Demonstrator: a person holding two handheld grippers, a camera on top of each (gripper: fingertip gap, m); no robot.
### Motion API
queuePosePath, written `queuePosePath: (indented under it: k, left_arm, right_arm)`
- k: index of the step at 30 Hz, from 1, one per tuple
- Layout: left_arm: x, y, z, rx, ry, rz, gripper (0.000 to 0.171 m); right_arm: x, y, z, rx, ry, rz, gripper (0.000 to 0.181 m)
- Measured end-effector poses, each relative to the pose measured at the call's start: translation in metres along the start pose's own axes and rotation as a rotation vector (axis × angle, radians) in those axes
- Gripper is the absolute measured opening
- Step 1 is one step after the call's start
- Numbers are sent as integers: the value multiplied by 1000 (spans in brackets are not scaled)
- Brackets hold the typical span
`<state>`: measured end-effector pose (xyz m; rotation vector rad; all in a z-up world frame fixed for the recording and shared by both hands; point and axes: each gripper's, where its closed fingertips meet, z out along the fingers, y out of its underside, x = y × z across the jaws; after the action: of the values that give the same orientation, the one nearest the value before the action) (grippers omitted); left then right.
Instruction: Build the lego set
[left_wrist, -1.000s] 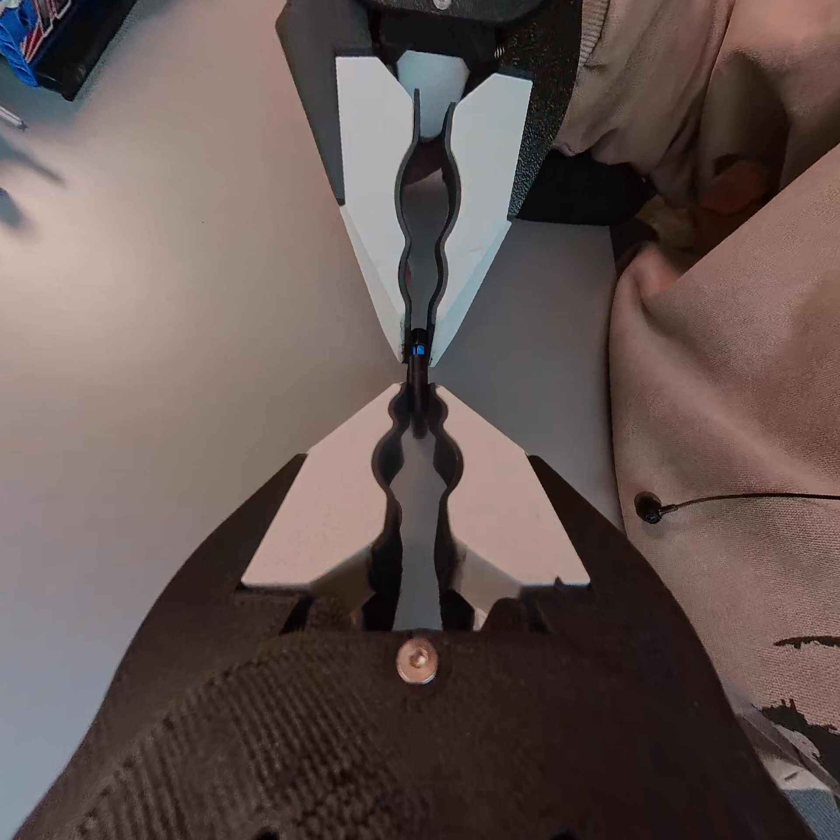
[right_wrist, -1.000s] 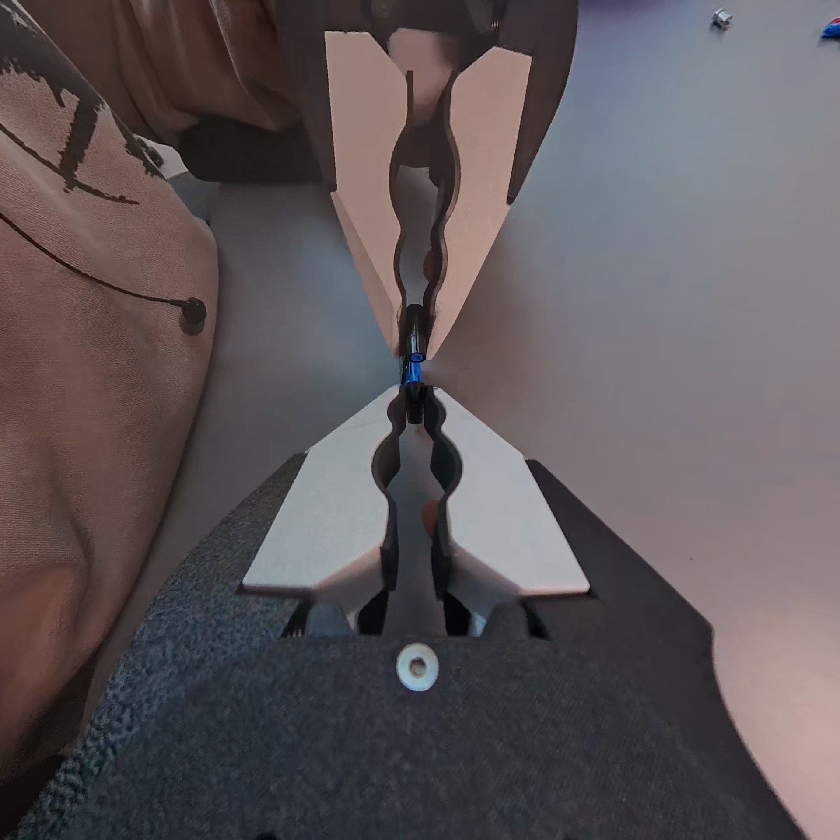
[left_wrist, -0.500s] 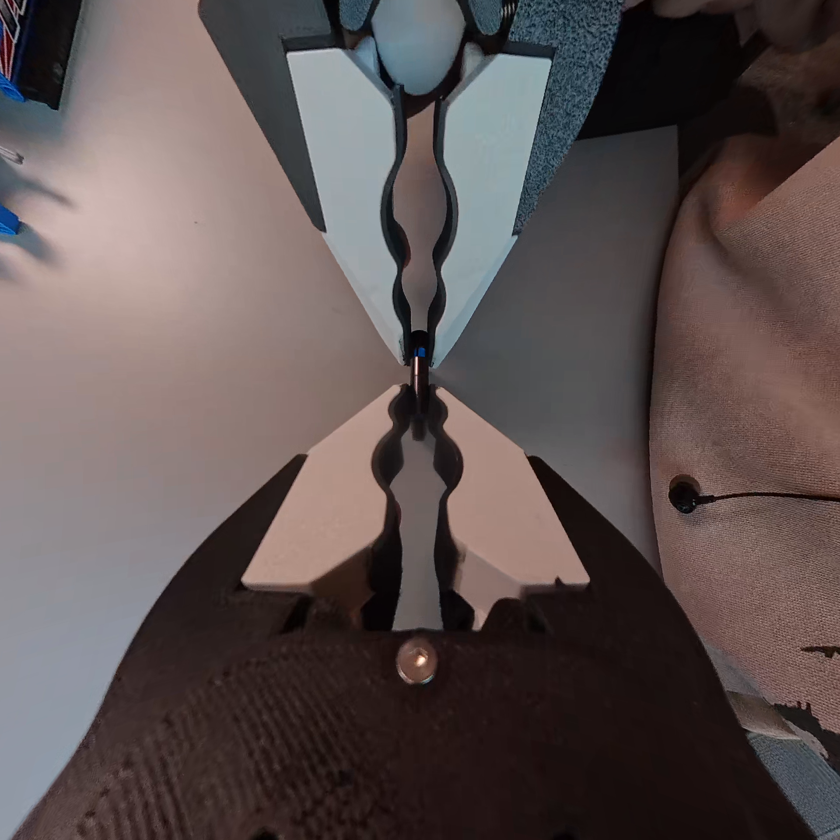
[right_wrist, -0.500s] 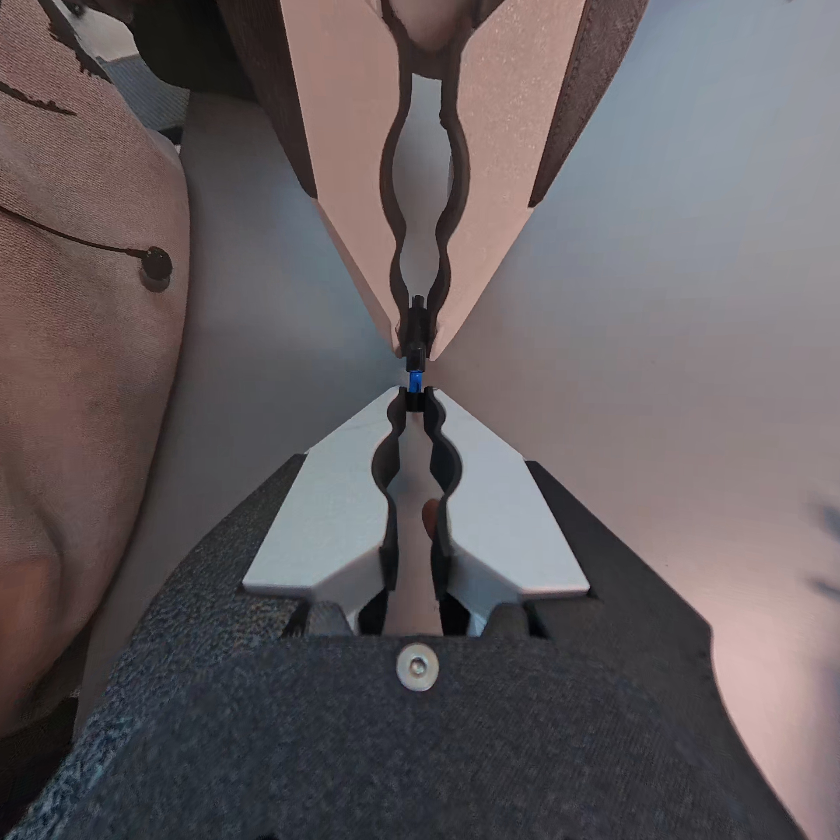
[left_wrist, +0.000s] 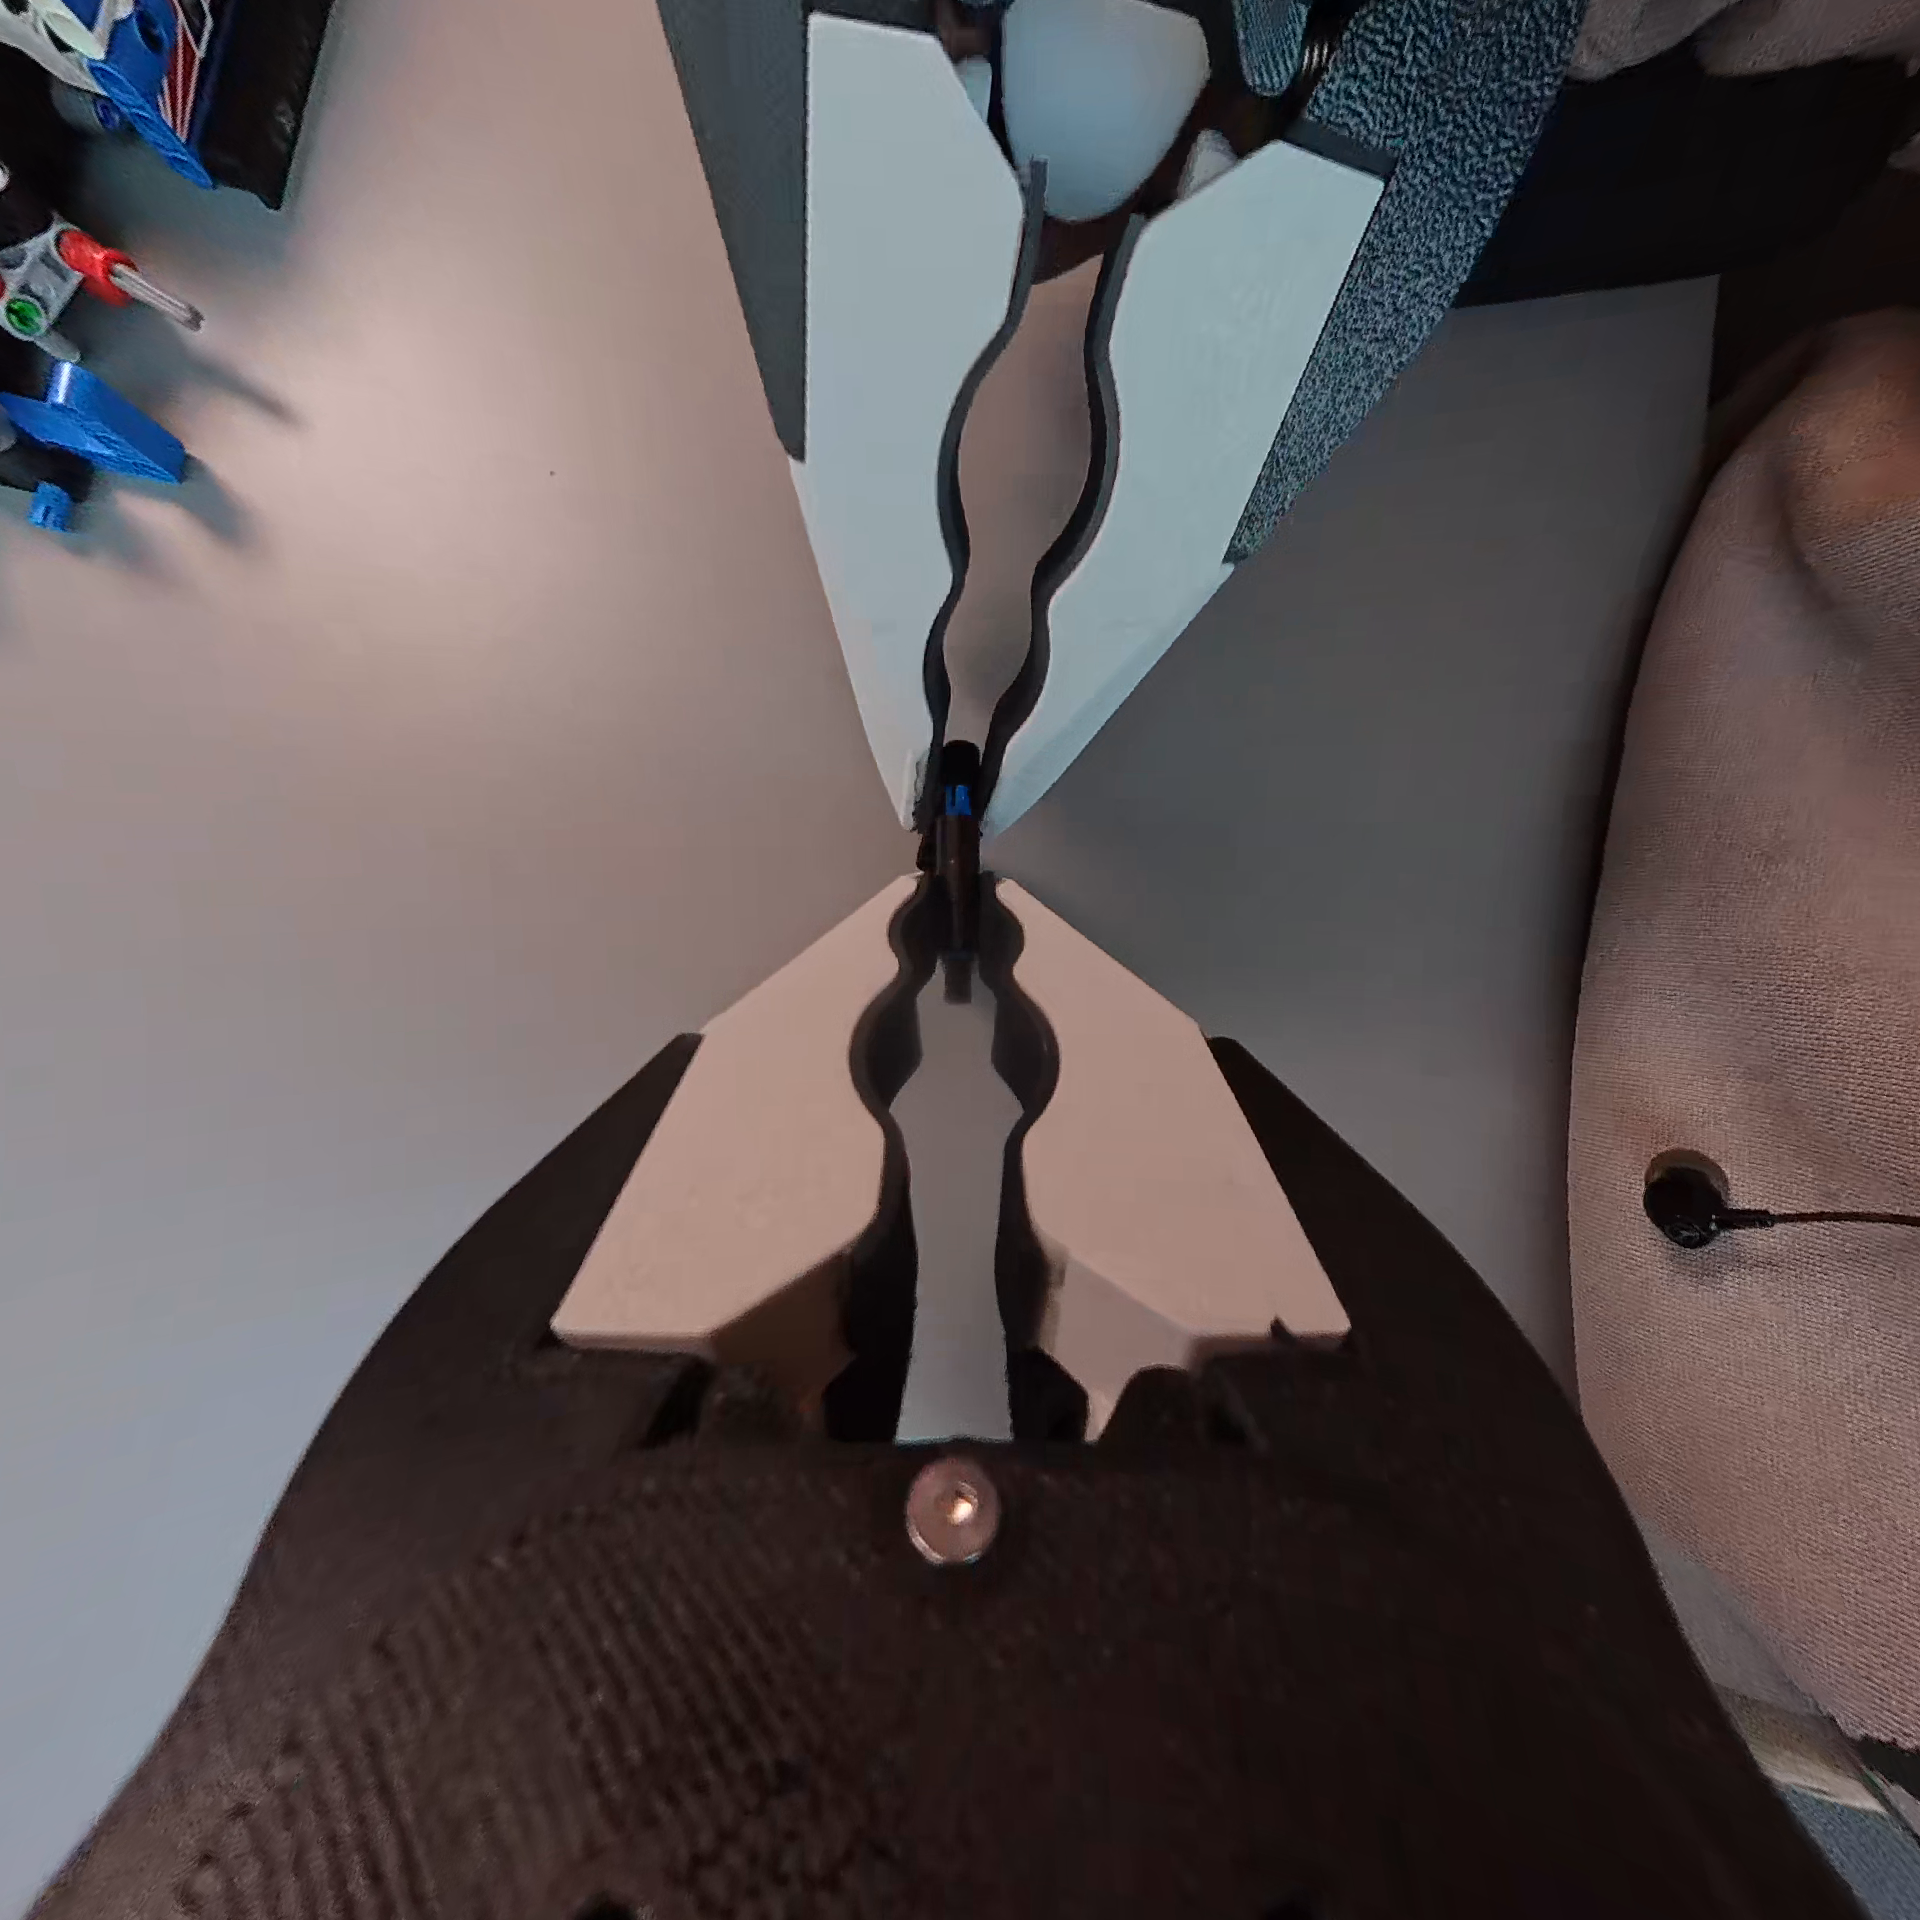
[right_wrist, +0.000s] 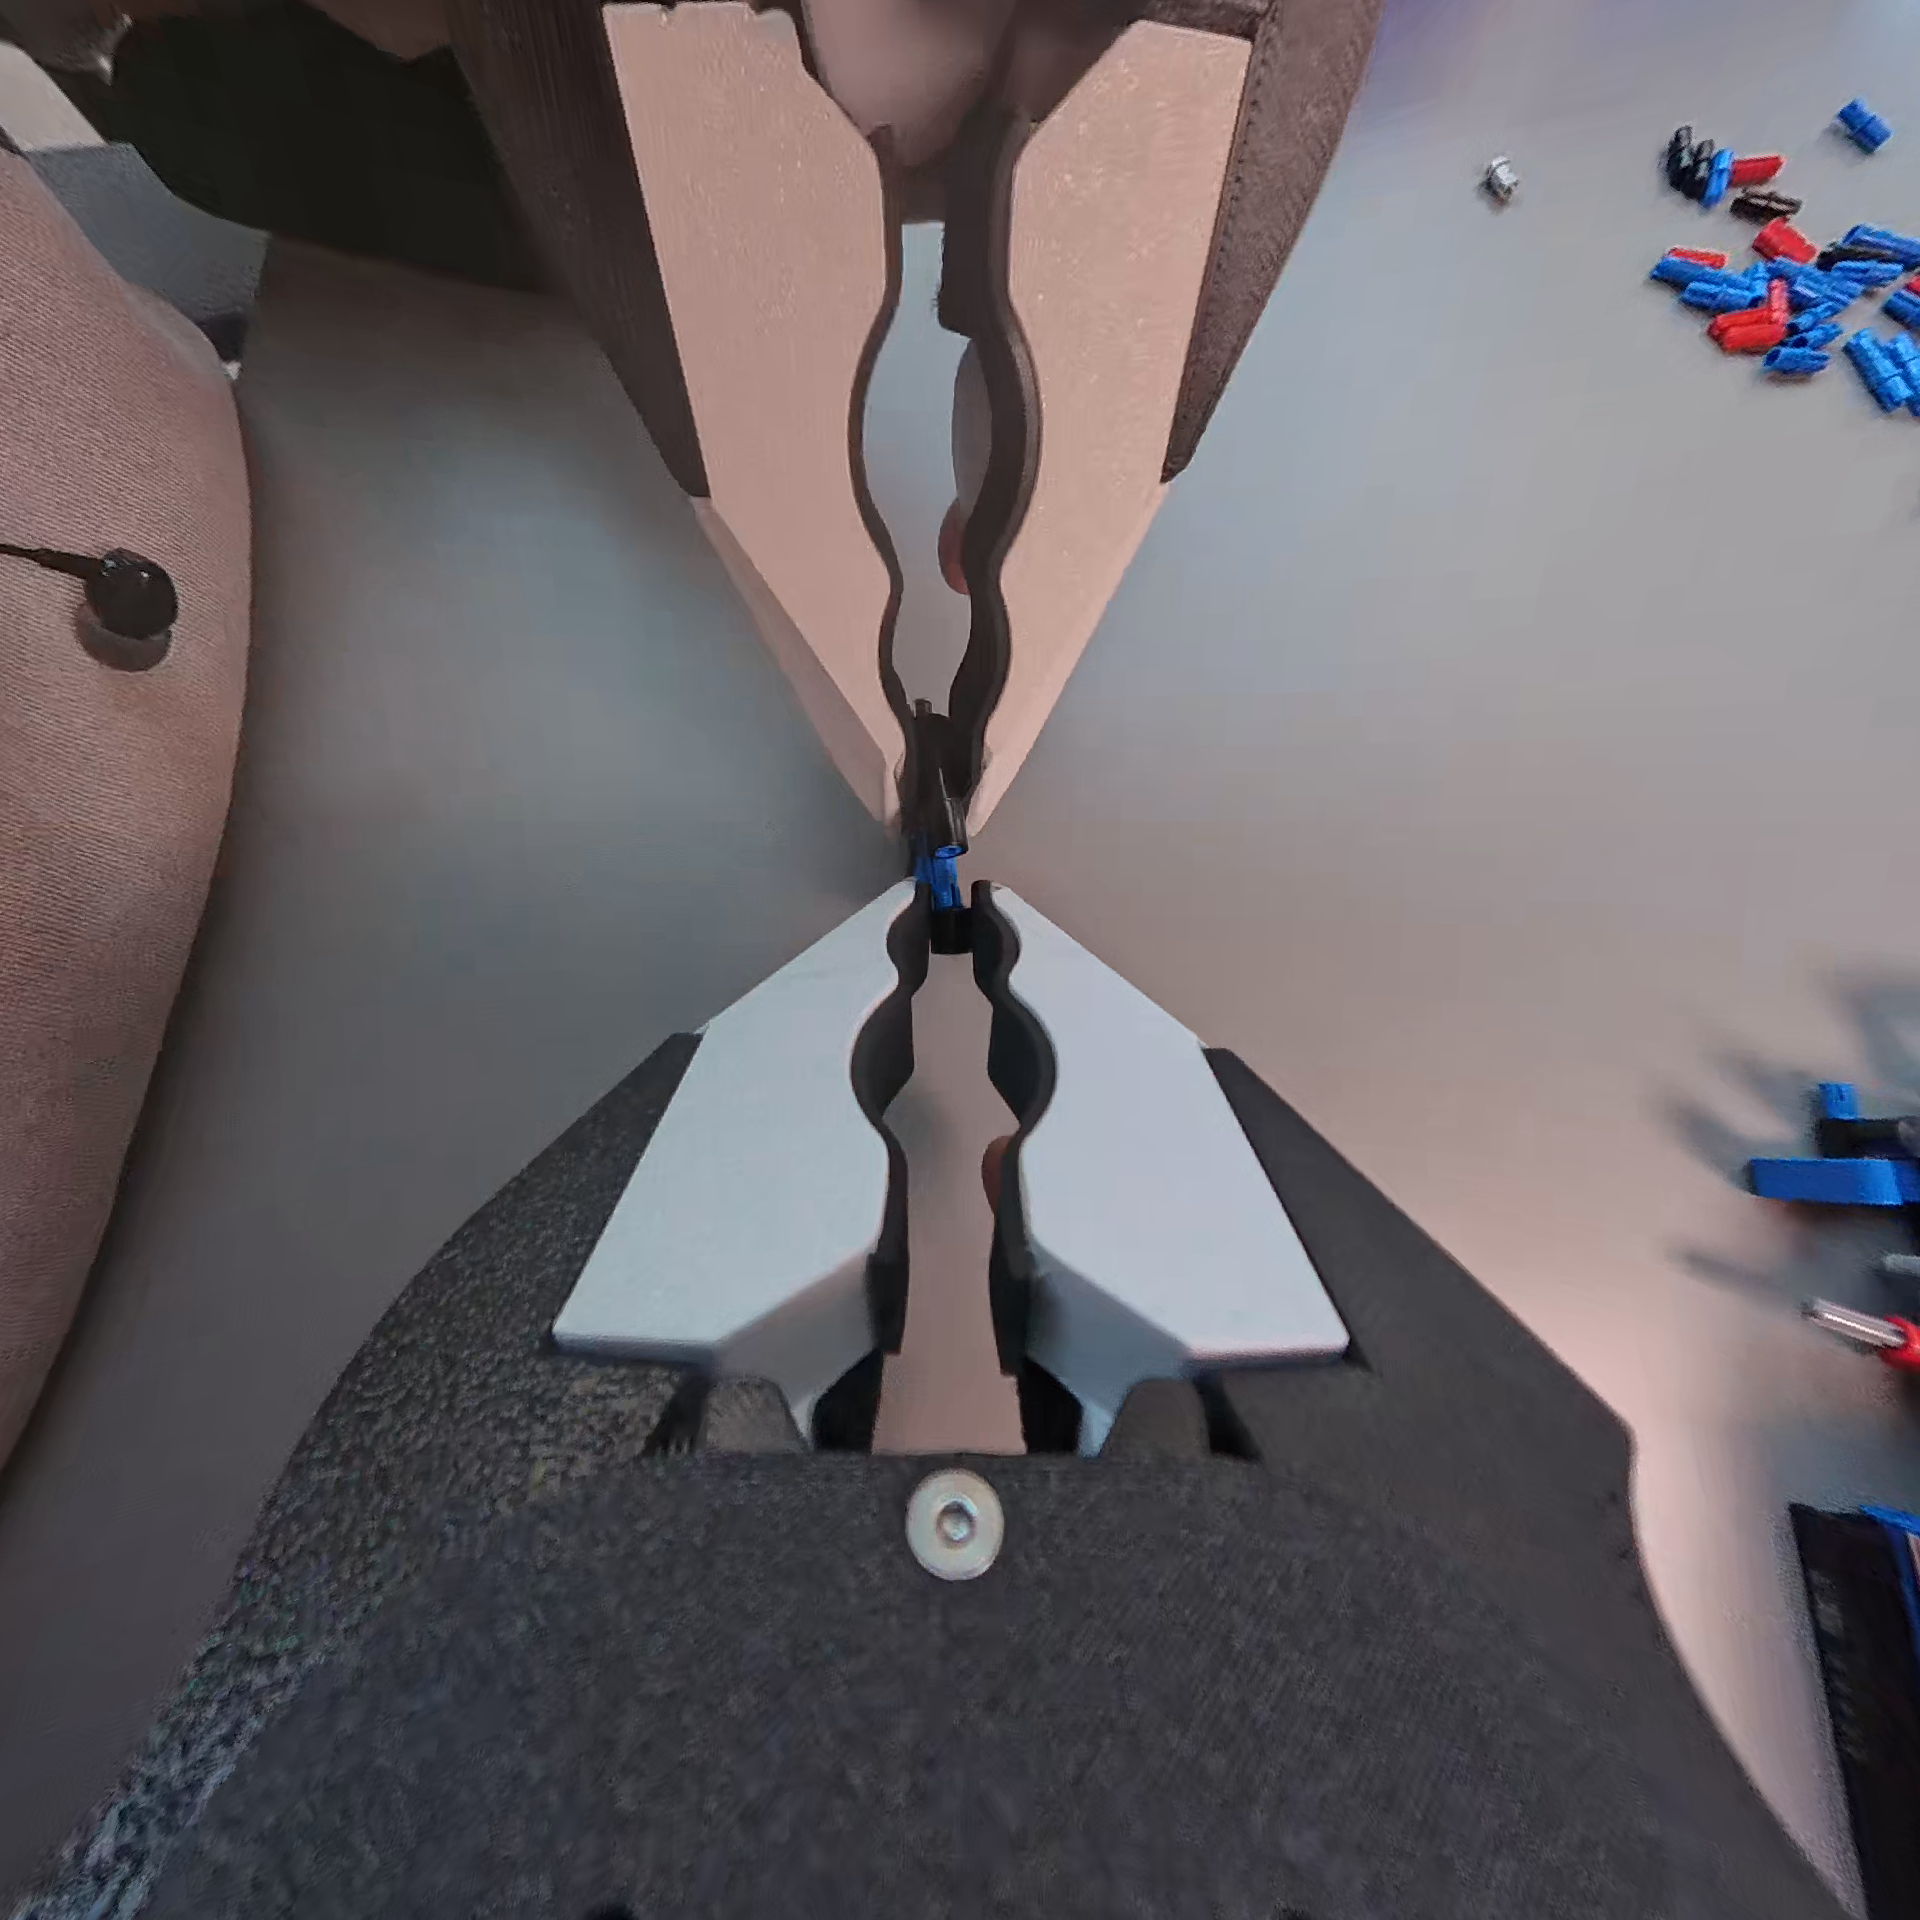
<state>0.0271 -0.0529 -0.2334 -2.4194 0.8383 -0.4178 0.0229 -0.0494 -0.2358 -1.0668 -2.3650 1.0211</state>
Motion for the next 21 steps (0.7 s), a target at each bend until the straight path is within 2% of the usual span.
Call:
queuePosePath:
  k: [4, 13, 19, 21]
  left_arm:
    - [1, 0, 0, 43, 20, -21, 6]
    - [0, 2, -1, 62, 4, -1, 6]
    - [0, 3, -2, 81, 10, -7, 6]
    - [0, 3, -2, 87, 10, -9, 6]
  right_arm:
    - [-1, -1, -1, 80, -32, 30, 5]
    - [-3, 11, 1, 46, -53, 3, 18]
    - [-1, 5, -2, 121, -24, -25, 17]
    - [0, 1, -5, 161, -9, -40, 7]
